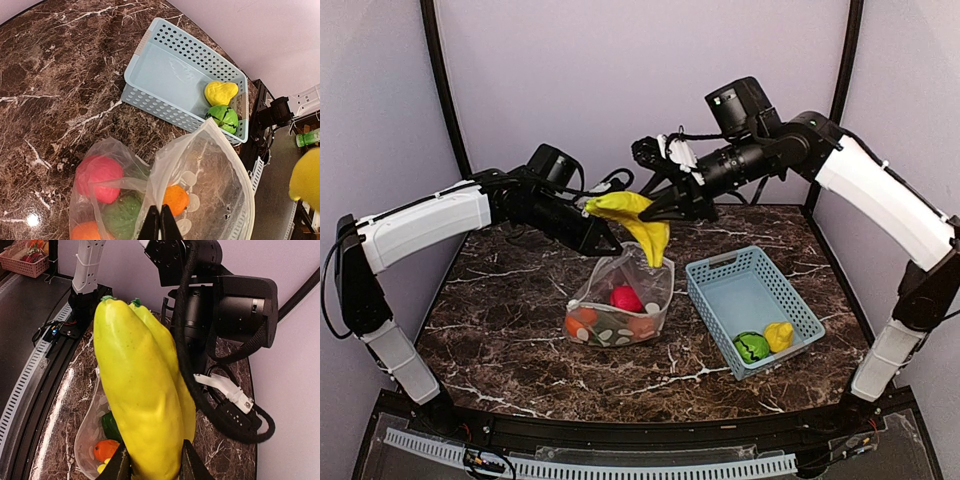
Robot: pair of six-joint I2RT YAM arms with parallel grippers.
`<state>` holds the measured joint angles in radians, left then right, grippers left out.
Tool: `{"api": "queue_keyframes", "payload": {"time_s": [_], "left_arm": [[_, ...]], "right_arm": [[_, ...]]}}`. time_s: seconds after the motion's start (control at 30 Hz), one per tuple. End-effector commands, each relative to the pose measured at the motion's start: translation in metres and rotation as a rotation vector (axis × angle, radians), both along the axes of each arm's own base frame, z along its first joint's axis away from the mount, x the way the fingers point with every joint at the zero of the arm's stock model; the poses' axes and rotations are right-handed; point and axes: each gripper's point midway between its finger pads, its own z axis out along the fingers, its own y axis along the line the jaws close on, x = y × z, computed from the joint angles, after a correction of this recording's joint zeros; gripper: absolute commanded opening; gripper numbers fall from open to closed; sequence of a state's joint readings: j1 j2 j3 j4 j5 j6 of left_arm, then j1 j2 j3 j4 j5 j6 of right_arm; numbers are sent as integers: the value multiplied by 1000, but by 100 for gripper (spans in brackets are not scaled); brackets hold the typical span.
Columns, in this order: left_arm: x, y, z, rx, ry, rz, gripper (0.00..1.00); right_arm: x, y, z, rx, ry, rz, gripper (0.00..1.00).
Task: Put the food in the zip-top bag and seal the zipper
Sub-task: Place the fake fruit in the zipper food storage bag.
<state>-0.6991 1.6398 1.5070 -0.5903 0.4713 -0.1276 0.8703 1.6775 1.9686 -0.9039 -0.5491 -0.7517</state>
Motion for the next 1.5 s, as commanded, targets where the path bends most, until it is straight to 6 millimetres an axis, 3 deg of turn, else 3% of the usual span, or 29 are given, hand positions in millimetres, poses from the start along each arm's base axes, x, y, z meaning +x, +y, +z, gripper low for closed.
{"api": "queue_keyframes", "payload": {"time_s": [0.0, 0.17, 0.5, 0.83, 1.13, 1.47], "left_arm": [[-14, -5, 22, -44, -11, -61, 1], [-23, -5, 30, -69, -13, -103, 1], [-31, -3, 35, -80, -20, -135, 1], [-32, -5, 32, -78, -11, -144, 1], [-31, -10, 30, -94, 3, -157, 1], [-34, -13, 31, -121, 19, -173, 1]], "right_arm": [[-10, 31, -20, -25, 5, 62, 0], [-6, 37, -55, -106, -54, 31, 0], [4, 30, -123, -263, -155, -16, 0], [13, 25, -151, -375, -240, -32, 0], [20, 39, -196, -593, -437, -45, 0], [35, 59, -202, -638, -624, -68, 0]]}}
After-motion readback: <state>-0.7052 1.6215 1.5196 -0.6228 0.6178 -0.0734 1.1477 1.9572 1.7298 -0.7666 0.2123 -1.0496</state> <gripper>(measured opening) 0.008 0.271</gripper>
